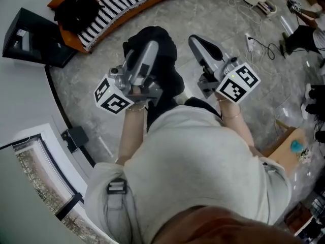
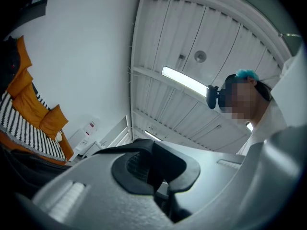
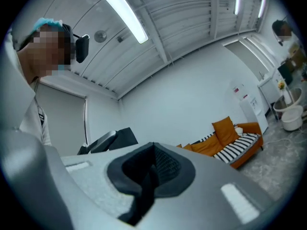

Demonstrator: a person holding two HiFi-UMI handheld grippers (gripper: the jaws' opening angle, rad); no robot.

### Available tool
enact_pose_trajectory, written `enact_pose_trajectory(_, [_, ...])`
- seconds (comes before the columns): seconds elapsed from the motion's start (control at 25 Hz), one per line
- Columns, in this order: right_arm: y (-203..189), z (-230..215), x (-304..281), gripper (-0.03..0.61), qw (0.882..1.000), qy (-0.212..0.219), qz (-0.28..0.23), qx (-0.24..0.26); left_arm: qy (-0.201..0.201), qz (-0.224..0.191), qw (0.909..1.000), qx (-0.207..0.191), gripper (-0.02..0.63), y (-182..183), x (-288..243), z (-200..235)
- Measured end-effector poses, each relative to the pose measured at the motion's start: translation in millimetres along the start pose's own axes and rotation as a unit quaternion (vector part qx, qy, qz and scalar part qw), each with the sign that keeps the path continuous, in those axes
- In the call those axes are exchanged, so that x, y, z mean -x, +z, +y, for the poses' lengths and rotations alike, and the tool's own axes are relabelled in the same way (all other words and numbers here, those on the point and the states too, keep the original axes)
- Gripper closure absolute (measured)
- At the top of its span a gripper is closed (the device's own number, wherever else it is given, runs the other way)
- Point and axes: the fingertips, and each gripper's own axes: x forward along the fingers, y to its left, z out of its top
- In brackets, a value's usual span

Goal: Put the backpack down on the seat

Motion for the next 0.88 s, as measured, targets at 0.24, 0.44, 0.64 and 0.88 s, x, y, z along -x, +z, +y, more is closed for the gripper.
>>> enact_pose_trajectory(0.24, [-4,-39,-14,0.575,0.999,0.014,0.014,-0.029,0.015,0.000,0.9998,0.016,0.603,-12,-31,33])
enact_pose_trajectory(0.44, [2,-84,-35,0.575,0.999,0.000,0.012,-0.044,0.039,0.019,0.9982,0.042,0.603,-28,-52,80])
enact_pose_trajectory(0.64, [0,-126,-74,0.575,0.999,-0.015,0.013,-0.049,0.044,0.023,0.9969,0.062,0.603,-26,-68,136])
enact_pose_trajectory(0.88, [26,-183,-152,0.575,0.999,-0.033,-0.004,-0.030,0.036,0.025,0.9953,0.086,0.603,-3,-101,219])
